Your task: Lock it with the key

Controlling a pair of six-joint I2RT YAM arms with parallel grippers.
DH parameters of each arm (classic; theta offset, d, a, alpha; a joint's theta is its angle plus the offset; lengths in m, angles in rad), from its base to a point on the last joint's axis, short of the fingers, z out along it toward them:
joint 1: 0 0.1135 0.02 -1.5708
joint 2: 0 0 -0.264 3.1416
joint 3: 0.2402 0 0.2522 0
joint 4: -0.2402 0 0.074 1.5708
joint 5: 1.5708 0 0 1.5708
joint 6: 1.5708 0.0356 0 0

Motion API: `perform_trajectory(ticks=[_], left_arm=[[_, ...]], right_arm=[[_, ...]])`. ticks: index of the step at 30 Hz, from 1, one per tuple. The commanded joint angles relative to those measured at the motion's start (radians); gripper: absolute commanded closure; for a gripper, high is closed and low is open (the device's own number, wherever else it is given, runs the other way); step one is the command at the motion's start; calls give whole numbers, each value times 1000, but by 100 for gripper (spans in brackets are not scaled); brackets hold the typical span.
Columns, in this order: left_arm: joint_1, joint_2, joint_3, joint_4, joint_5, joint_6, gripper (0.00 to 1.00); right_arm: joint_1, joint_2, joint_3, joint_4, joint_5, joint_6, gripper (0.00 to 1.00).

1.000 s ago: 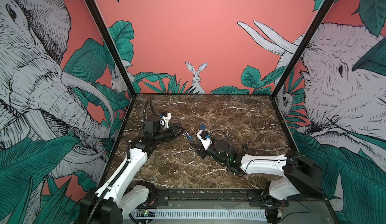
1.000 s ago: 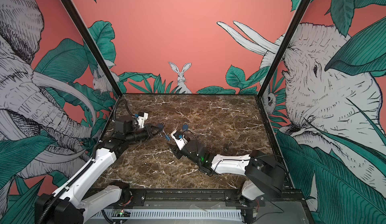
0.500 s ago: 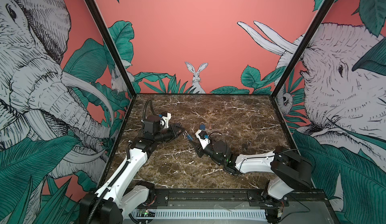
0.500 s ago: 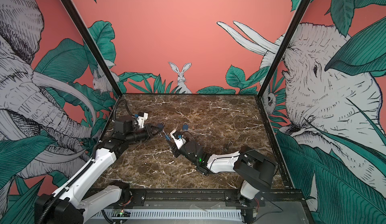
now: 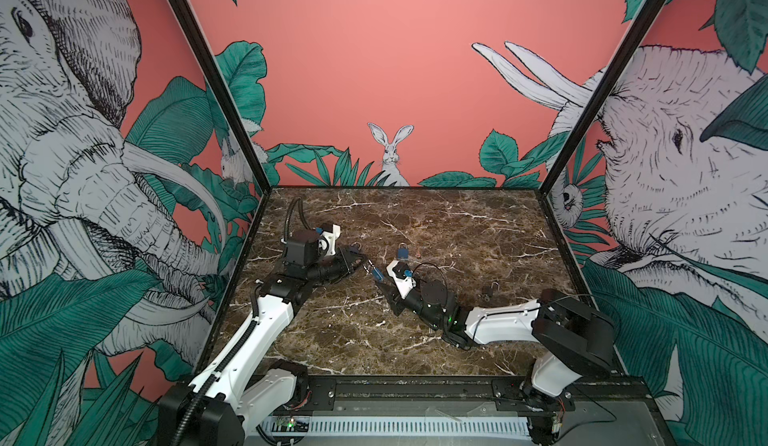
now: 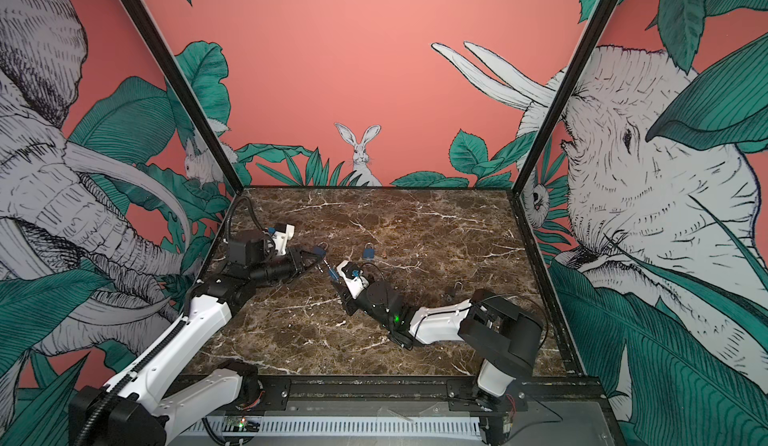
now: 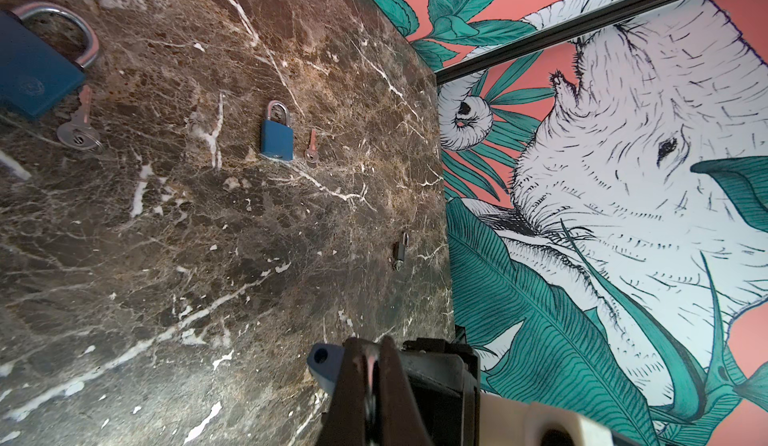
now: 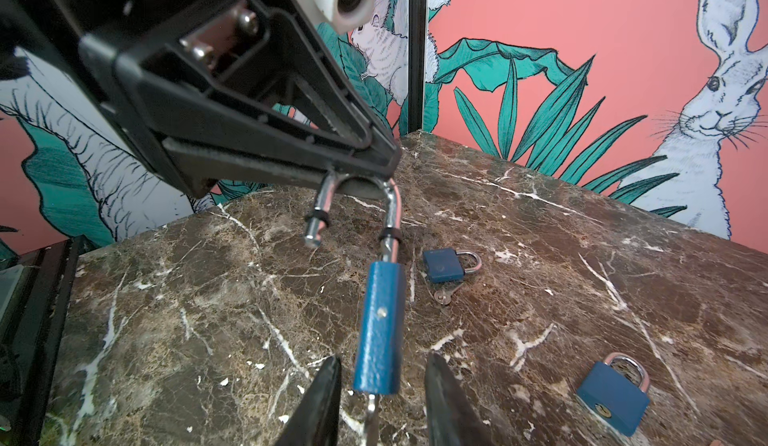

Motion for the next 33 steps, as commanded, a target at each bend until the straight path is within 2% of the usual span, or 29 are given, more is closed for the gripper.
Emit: perform_trajectory(ticks=[1, 33], left_arm=[[1, -35, 22, 11, 10, -8, 100], [6, -38, 7, 21, 18, -14, 100]], right_arm=[[0, 2, 27, 46, 3, 4, 67], [-14, 2, 49, 45, -14, 13, 73]])
